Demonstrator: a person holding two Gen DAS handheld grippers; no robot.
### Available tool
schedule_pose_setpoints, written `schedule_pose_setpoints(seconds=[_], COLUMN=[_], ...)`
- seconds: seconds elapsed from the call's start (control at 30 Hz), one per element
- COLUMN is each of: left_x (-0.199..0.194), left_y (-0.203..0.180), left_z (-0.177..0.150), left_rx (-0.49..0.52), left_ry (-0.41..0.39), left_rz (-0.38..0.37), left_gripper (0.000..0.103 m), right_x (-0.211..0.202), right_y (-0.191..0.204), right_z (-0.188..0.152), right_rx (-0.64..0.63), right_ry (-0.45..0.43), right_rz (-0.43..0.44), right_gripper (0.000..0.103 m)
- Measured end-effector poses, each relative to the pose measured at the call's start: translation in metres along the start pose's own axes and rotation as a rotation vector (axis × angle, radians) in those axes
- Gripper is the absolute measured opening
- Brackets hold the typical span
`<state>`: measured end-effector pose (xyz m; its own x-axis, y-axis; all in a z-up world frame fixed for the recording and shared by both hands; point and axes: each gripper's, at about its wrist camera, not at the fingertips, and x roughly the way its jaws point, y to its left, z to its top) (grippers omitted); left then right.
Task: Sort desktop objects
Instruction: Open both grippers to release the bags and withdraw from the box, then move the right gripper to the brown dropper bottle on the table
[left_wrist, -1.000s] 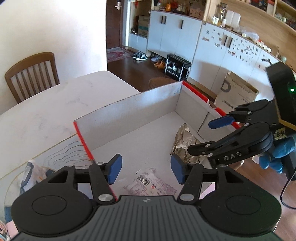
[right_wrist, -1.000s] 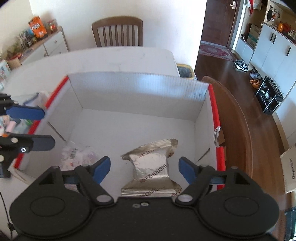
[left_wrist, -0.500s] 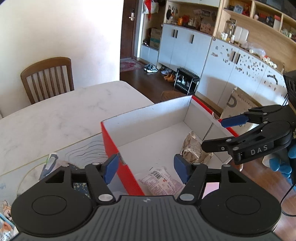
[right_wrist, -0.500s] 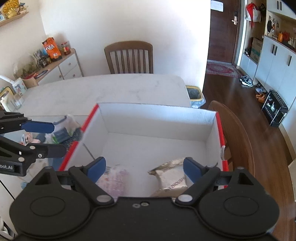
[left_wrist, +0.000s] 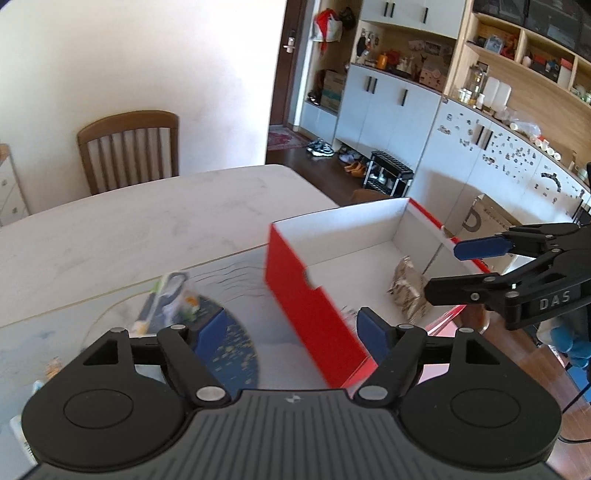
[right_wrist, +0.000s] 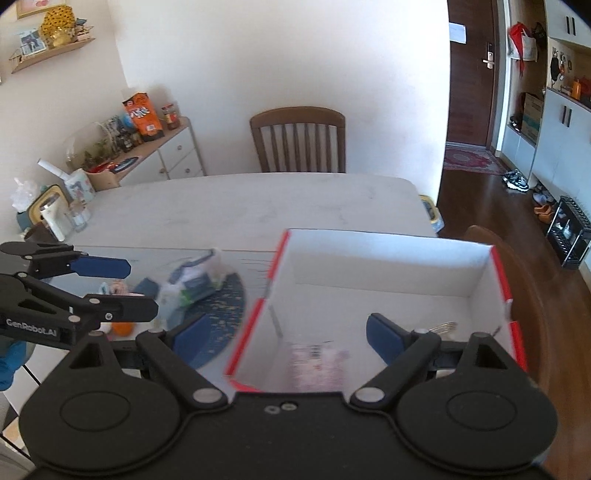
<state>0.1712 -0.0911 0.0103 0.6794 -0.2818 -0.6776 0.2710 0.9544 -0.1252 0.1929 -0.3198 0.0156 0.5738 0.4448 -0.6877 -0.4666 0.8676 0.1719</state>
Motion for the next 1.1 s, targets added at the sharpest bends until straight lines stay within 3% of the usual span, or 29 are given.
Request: schedule_pose_setpoints(seconds=[0.57,0.73,1.1], left_x=[-0.052,-0.065,-0.073], left_y=[0.094,0.122,0.187], left_z=[-0.053,-0.068,-0.108], left_rx=[-0.097,-0.116,-0.162], left_ry=[-0.001,-0.002,0.030], left_rz=[0.069,0.090,0.161], left_gripper=[0.088,0.101,0.102], right_x=[0.007,0.019,0.053], right_y=[0.118,0.151,0.205], right_z=[-0.026,-0.036,-0.061], right_rx=[-0.066,-0.083,-0.167], right_ry=[-0.001,0.016,0.048], right_rz=[0.072,0.071,0.015], right_gripper=[0.098,0.098,0.098])
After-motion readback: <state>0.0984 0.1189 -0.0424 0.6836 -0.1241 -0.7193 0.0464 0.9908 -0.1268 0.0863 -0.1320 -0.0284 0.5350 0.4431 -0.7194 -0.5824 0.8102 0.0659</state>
